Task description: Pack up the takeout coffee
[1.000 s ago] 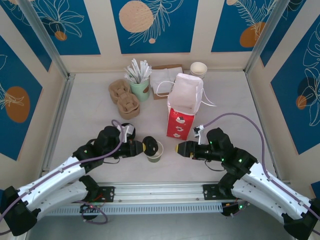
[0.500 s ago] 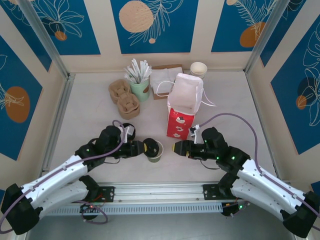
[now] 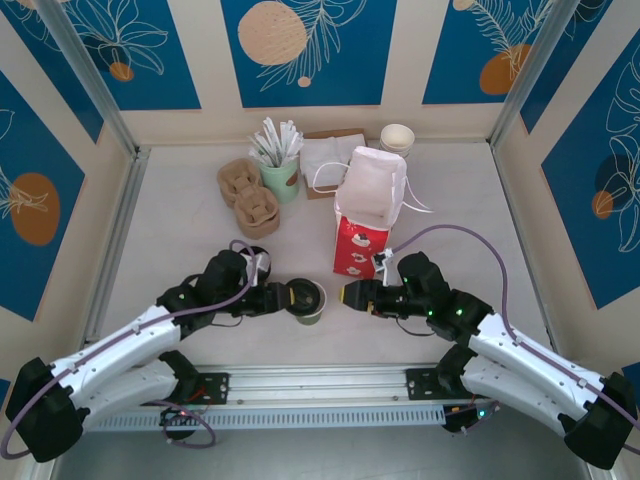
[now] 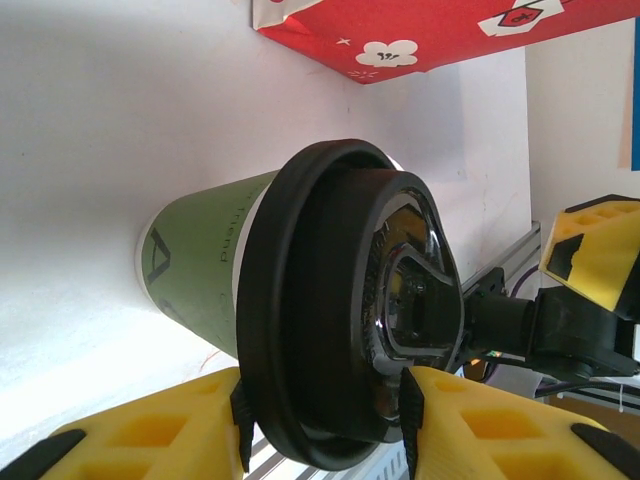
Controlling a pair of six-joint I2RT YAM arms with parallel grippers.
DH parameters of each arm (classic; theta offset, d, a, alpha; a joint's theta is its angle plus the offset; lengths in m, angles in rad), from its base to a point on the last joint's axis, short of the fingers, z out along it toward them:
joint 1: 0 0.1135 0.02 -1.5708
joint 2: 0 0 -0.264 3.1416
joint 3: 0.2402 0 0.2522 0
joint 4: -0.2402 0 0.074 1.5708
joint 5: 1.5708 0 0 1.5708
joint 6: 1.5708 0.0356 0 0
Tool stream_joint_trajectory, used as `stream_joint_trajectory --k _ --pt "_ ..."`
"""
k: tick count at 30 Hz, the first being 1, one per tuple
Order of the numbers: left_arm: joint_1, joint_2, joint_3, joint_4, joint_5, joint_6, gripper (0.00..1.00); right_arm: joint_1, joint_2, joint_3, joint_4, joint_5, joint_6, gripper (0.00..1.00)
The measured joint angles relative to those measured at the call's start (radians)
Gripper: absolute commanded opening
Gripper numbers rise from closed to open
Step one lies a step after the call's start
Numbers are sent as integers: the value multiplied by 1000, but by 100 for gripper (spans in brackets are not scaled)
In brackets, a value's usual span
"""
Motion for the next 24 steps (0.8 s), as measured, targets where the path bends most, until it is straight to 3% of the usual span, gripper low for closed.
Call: stream_joint_trajectory --k 9,24 --pt "1 24 16 -9 -4 21 50 11 43 0 14 -3 0 58" --pt "-4 65 103 -81 -55 75 51 26 82 7 18 -3 0 58"
